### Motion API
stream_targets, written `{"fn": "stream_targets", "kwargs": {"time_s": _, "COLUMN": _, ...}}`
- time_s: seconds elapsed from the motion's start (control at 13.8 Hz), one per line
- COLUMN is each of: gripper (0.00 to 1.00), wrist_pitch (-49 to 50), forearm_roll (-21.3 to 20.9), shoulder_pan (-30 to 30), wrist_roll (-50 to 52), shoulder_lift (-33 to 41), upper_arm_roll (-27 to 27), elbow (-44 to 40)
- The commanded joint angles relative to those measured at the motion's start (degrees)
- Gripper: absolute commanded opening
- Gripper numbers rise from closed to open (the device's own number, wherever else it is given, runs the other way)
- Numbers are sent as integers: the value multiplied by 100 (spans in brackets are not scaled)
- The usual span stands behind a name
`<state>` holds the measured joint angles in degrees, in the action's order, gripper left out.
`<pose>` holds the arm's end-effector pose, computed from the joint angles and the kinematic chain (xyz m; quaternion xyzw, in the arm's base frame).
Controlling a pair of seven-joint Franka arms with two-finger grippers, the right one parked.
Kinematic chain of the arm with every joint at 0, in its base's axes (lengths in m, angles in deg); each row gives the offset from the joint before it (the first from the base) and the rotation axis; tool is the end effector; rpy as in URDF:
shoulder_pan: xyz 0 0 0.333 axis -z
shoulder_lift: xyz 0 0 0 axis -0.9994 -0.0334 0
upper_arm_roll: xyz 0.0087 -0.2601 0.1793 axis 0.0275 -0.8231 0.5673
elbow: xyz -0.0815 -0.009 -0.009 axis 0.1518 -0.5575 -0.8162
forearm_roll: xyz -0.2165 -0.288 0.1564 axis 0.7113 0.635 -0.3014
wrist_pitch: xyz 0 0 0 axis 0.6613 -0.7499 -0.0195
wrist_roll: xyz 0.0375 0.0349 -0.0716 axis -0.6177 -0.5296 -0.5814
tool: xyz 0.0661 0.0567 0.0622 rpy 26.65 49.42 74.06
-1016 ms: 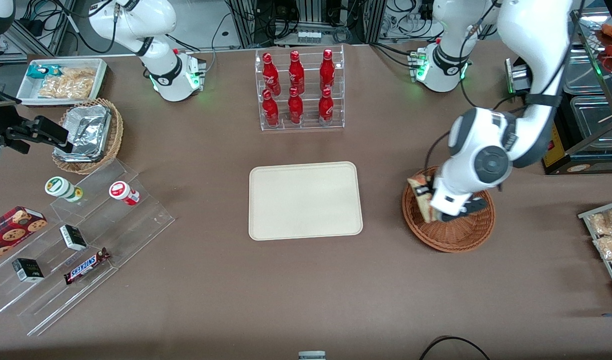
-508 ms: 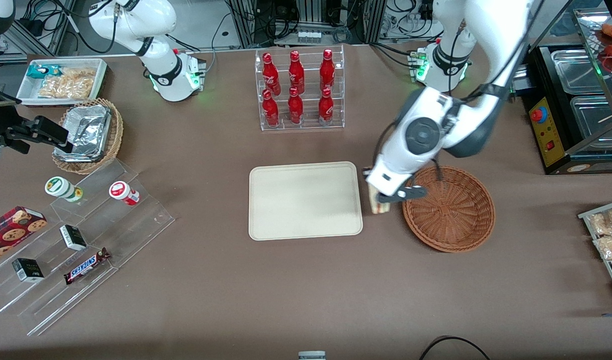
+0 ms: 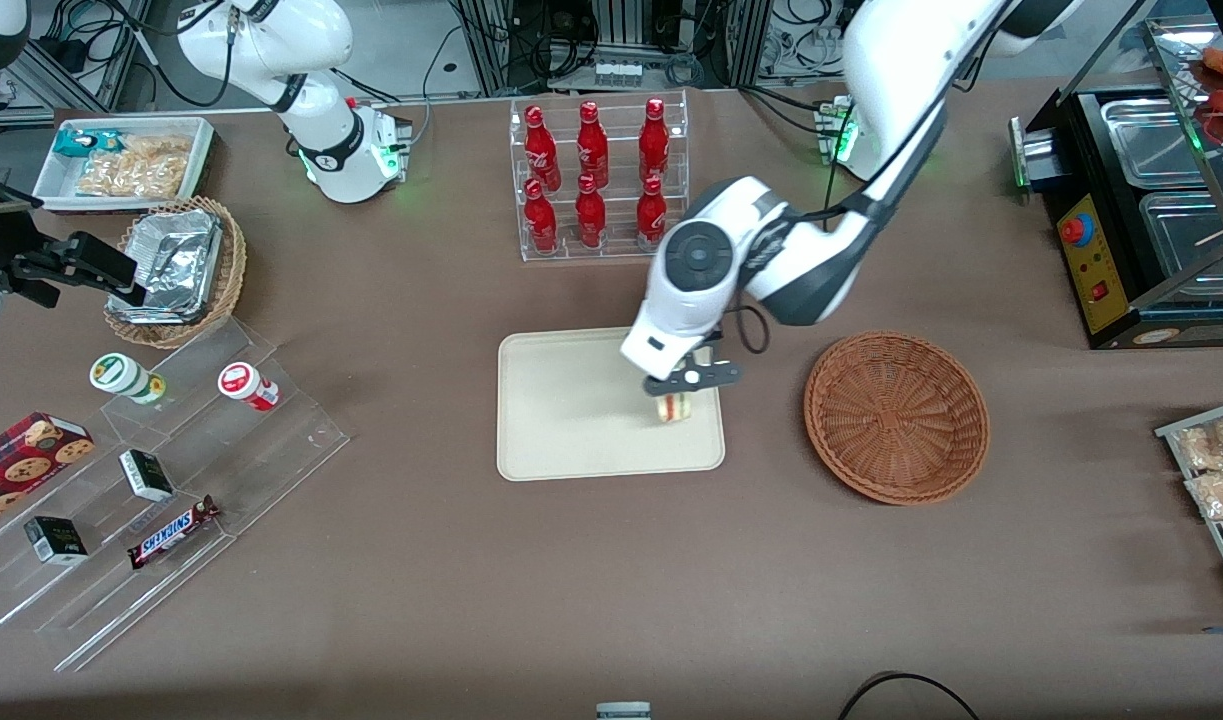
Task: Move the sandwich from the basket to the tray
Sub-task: 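Carry the held sandwich with the left gripper over the cream tray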
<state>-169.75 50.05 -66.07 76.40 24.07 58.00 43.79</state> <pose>0.5009 -0.4592 0.3319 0.9949 0.0833 -0.0568 0.0091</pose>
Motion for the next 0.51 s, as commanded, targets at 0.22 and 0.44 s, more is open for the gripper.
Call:
{"fn": "stream_targets", "kwargs": {"time_s": 0.22, "gripper": 0, "wrist_pitch": 80, "forearm_roll": -614, "shoulder_pan": 689, "wrist_roll": 652, "shoulder_lift": -1072, "upper_arm_roll": 45, "elbow": -1212}}
{"fn": "stream_targets", "kwargs": {"time_s": 0.44, "gripper": 0, "wrist_pitch": 89, "forearm_roll": -764, "shoulder_pan": 751, "wrist_roll": 626, "shoulder_lift": -1407, "upper_arm_roll": 45, "elbow": -1485}}
